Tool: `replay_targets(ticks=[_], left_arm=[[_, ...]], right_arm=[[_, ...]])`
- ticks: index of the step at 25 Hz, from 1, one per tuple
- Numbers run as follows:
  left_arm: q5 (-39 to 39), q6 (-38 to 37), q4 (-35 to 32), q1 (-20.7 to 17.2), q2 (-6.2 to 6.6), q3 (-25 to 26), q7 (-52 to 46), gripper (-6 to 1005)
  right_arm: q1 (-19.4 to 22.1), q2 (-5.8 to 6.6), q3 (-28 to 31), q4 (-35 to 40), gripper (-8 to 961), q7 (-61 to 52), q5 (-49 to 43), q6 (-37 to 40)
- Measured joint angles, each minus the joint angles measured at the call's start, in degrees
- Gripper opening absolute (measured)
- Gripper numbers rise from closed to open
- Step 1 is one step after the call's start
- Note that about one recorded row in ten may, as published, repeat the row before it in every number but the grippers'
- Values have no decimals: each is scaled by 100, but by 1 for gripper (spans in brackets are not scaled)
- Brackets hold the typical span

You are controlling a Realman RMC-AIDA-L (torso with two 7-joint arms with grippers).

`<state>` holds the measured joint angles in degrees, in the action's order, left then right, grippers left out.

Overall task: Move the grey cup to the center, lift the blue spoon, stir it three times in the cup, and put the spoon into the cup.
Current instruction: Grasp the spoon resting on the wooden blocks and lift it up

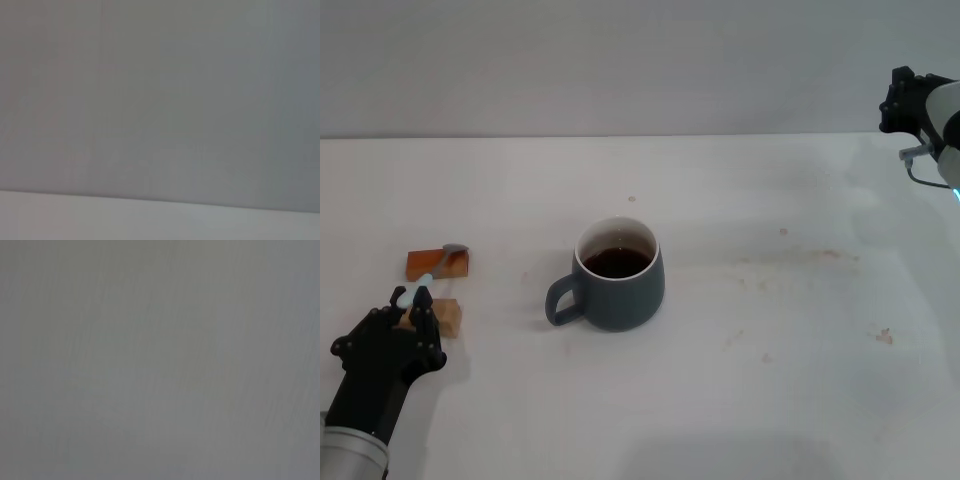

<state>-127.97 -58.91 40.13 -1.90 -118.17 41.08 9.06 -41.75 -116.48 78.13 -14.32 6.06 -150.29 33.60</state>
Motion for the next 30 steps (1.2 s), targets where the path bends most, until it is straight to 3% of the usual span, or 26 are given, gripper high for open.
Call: replay_targets(ticks=[30], left_arm=[[-16,-772,-590,1219,15,-22,-743,138]], right_arm=[[58,-104,0,-7,16,-9,35,-74]])
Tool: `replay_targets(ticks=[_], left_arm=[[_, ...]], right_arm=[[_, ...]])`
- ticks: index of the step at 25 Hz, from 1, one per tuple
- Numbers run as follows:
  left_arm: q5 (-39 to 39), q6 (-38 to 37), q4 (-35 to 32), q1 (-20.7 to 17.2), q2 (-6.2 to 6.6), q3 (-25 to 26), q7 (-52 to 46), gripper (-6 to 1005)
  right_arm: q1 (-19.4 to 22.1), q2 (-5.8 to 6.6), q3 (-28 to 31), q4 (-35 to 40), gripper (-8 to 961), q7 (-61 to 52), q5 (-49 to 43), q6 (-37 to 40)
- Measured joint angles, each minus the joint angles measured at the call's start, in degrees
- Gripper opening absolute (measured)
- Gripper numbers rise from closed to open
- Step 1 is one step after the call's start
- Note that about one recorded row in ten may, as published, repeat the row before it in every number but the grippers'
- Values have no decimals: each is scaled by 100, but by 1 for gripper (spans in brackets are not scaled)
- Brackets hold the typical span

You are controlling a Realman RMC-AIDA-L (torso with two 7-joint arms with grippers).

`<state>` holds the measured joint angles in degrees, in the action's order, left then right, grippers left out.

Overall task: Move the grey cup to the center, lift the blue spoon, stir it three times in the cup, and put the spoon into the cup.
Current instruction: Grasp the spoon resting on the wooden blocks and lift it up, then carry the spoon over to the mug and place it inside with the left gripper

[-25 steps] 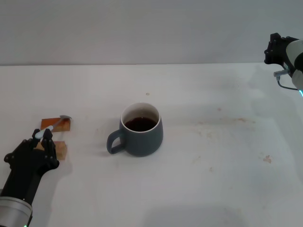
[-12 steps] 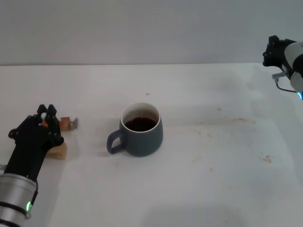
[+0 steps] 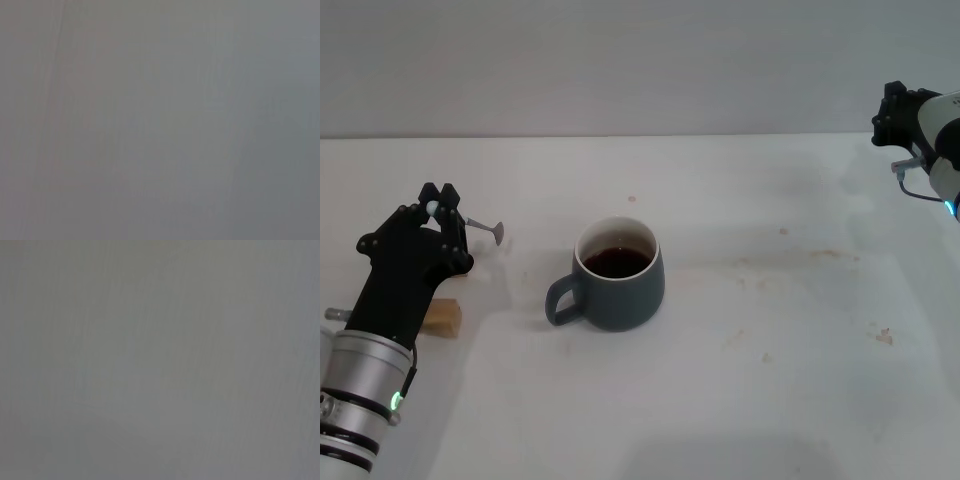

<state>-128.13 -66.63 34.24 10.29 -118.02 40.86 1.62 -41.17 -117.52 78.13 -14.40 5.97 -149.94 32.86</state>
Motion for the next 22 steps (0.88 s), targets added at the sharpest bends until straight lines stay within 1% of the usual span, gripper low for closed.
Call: replay_targets(ticks=[8,12,13,17,18,20,22], left_arm=[[-7,-37,25,45,39,10,-82,142],[-385,-84,197,59,174,134,-310,143],[-497,-67,334,19,250,183,-395,144],[-644,-23,656,-73,409,215,-392,146],[-703,10,761,-105,453,235,-389,146],[-878,174,1073,-213,579,332,-385,147],[-1131,431,1467,-364,688,510,-383,148]], right_arm=[[6,-2,0,29,16,-33,9,1],[4,-6,0,34,16,-35,9,1],[3,-6,0,36,16,-35,9,1],[3,-7,0,41,16,-33,9,-1],[3,-8,0,42,16,-32,9,-1],[5,-8,0,46,16,-22,9,-2],[8,-8,0,50,16,-10,9,-4]])
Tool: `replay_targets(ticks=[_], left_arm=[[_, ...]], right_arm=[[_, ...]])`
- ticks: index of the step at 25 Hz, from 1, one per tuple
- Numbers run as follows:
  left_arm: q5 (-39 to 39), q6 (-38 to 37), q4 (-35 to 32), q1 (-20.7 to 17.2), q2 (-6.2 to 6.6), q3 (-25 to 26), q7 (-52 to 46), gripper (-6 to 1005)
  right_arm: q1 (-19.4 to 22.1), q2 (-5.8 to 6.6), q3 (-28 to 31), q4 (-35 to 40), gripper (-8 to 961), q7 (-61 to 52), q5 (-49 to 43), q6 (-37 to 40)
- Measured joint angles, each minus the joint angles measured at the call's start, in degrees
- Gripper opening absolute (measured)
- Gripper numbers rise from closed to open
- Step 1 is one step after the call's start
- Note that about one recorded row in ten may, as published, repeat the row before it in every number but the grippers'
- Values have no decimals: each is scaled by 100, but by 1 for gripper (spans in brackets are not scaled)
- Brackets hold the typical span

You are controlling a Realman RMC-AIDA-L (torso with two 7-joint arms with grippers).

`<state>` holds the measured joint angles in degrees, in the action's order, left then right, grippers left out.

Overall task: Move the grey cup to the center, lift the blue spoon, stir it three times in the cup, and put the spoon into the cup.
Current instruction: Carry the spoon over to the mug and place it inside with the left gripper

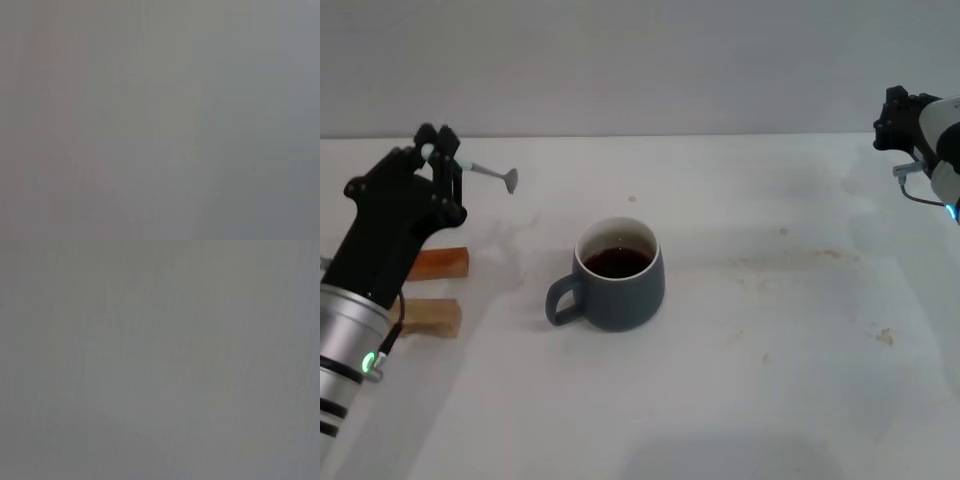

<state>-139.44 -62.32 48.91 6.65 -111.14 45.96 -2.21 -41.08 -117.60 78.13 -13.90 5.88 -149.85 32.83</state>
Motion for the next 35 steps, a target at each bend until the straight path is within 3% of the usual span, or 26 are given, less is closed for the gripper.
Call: replay_targets(ticks=[3,4,9,12,16,18,20,24,35], left_arm=[[-331,279,394,-194,78,247,1,149],[-889,826,1041,-502,137,659,-16,150],[-1618,1786,2123,-1010,180,1162,-48,152],[-1750,2130,2514,-1144,201,1208,-50,154],[-2000,3145,3457,-1375,243,1221,-52,155],[-2000,3145,3457,-1375,243,1221,-52,156],[-2244,4042,4184,-1508,280,1218,-50,157],[-2339,4904,4855,-1601,321,1215,-13,159],[-2347,5639,5306,-1618,362,999,2,164]], right_arm=[[1,0,0,3,16,6,0,-3],[2,0,0,4,16,7,-1,-4],[1,6,0,4,16,11,-8,-5],[-7,14,0,8,16,13,-9,-5],[-18,24,0,10,16,16,-7,-6],[-20,27,0,10,16,17,-6,-6],[-24,27,0,10,16,18,-5,-6],[-31,34,0,10,16,19,-2,-5],[-51,44,9,10,16,19,-12,-4]])
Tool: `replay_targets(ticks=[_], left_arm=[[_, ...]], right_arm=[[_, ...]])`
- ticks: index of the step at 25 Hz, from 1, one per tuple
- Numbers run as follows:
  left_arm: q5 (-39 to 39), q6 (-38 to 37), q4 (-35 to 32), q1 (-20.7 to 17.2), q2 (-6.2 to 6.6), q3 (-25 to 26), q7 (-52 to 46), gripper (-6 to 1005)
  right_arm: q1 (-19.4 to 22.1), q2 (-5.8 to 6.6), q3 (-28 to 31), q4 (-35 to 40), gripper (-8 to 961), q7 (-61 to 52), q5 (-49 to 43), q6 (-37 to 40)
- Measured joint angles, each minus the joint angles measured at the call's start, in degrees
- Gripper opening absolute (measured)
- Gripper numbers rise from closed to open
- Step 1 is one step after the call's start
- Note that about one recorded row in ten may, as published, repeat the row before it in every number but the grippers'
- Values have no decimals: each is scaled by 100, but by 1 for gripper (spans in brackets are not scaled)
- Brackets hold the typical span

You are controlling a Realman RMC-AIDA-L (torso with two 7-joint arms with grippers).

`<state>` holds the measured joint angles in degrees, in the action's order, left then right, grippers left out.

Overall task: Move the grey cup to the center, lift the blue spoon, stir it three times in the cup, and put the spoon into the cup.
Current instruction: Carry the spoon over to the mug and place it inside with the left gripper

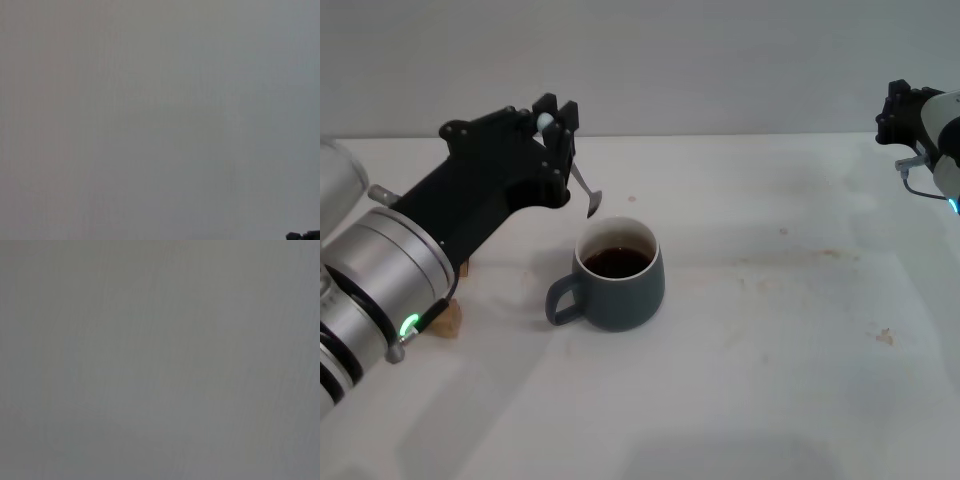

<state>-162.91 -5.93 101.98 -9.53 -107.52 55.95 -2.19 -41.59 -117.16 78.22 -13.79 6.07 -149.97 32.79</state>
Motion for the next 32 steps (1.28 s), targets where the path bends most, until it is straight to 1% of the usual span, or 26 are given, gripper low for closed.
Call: replay_targets(ticks=[9,13,18,24,32], left_arm=[[-5,-13,-204,46,-110,-128,3,168],[-5,-64,-348,59,-194,-150,6,170],[-4,-146,-618,161,-303,-167,0,173],[-4,-380,-1102,306,-486,-179,-24,175],[10,-804,-1977,583,-729,-148,-36,179]], right_arm=[[38,-6,-40,0,15,1,-27,0],[72,3,-43,8,15,8,-31,0],[123,16,-45,15,15,10,-42,0],[163,16,-10,11,15,153,-73,-1],[209,11,-9,-25,15,157,-95,-1]])
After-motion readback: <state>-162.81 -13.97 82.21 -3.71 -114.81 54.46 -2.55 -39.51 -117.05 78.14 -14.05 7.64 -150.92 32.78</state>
